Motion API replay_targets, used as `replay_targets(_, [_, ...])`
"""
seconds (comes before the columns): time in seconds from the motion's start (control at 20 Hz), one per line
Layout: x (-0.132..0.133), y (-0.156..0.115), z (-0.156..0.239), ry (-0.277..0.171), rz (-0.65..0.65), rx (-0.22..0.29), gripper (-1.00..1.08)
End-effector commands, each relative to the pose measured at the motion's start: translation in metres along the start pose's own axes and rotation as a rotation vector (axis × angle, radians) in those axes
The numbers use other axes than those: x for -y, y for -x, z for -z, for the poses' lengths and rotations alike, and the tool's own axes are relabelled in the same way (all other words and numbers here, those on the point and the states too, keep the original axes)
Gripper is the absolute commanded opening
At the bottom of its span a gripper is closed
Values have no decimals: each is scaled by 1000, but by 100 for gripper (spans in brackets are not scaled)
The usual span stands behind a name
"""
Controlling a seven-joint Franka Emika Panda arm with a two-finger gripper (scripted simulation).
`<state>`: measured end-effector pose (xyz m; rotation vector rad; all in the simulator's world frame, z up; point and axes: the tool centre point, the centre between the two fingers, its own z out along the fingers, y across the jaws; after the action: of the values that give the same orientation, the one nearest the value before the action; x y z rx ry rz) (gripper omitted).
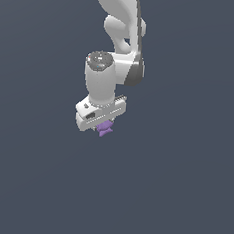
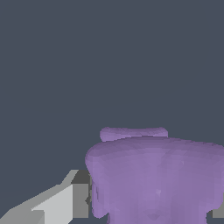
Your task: Pick up the object and move it to a goal position.
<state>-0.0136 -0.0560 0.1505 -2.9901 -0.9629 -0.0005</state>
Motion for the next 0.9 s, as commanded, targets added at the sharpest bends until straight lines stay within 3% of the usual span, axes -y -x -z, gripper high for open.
replay_targets(0.0, [-12, 11, 28, 0, 0, -1, -100])
replay_targets(0.5, [-63, 54, 134, -1, 1, -2, -100])
replay_targets(0.85, [-90, 74, 186, -1, 0, -1, -100])
